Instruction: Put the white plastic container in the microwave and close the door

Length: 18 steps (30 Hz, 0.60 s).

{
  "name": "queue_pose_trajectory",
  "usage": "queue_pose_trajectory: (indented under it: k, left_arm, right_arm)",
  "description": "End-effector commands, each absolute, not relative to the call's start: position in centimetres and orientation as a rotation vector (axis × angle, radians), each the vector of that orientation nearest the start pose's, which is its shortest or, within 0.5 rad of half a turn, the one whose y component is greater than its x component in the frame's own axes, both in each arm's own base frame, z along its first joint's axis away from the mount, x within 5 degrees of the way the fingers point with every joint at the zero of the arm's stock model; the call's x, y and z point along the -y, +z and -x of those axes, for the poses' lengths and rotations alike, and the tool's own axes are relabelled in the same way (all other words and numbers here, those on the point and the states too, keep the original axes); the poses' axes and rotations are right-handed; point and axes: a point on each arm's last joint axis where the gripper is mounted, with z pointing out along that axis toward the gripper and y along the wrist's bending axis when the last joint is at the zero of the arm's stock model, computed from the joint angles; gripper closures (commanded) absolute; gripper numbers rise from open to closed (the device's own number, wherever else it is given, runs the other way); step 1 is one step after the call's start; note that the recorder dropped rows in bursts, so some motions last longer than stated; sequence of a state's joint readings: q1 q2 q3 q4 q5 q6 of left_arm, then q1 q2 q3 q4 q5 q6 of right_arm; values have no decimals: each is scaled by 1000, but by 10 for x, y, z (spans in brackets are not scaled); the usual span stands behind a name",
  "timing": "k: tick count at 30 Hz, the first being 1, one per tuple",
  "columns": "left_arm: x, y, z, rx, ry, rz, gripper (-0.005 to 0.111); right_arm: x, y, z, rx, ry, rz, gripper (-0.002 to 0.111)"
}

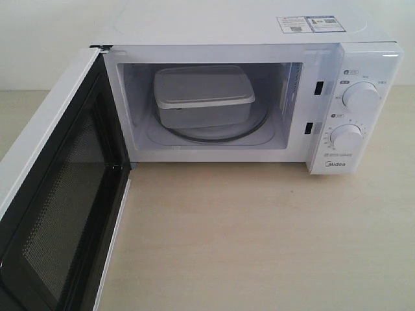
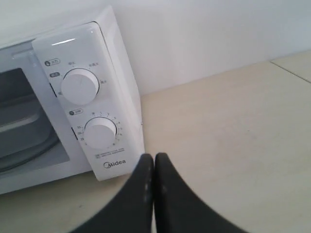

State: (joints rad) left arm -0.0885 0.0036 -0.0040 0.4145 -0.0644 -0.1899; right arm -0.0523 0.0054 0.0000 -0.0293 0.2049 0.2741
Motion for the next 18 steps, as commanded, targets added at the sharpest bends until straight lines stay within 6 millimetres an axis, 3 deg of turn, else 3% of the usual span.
queue_pose_trajectory:
  k: [1,8,18]
  left_arm:
    - [8,219,-55,-1395,89,-247,102]
    - [8,219,-55,-1393,88,-248,102]
    - [8,220,-55,-1391,88,-248,102]
  right_arm:
    - [5,193,-55,-1691,68,-206,108]
    - [5,183,-53,-1814,-21,-126,108]
    - [5,183,-54,-1819,-139,43,108]
